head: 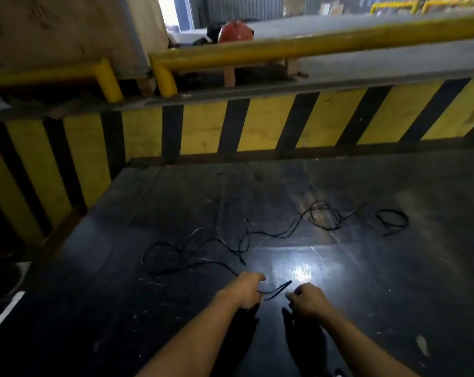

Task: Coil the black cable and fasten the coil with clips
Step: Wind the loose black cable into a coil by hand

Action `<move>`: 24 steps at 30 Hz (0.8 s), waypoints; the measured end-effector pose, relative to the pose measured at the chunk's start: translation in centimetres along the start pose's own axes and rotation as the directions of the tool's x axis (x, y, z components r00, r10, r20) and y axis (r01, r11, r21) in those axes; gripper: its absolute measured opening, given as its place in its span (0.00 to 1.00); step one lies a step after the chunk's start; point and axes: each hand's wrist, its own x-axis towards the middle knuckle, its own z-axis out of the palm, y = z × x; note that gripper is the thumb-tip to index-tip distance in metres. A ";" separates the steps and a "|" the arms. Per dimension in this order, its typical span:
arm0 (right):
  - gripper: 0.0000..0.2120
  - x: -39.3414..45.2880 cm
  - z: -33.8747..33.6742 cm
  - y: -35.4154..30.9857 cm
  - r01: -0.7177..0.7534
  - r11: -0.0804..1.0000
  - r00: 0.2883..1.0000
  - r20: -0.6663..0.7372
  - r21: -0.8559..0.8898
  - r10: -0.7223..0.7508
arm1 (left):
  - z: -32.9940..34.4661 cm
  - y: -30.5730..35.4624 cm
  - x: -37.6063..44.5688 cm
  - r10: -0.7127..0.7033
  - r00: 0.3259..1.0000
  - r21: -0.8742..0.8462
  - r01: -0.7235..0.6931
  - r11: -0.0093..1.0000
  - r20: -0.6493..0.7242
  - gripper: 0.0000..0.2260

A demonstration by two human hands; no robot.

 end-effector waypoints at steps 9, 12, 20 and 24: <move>0.12 1.8 2.2 -1.0 -0.092 0.972 0.994 -0.034 0.217 0.102 | 2.1 1.7 -0.2 -0.006 1.000 -0.083 0.005 0.997 -0.006 0.10; 0.10 1.2 1.6 -1.3 -0.016 0.960 0.994 -0.095 0.279 0.044 | 1.3 2.9 -1.0 0.046 0.999 -0.102 -0.048 0.994 -0.024 0.07; 0.04 -3.2 -8.4 -8.2 0.600 0.797 0.744 -0.416 0.072 -0.523 | -12.2 6.0 -5.7 0.128 0.862 -0.244 -0.277 0.929 -0.491 0.23; 0.10 -6.3 -12.5 -12.3 0.719 0.663 0.544 -0.423 -0.211 -0.725 | -18.8 8.2 -10.3 0.337 0.833 0.131 -0.312 0.941 -0.439 0.23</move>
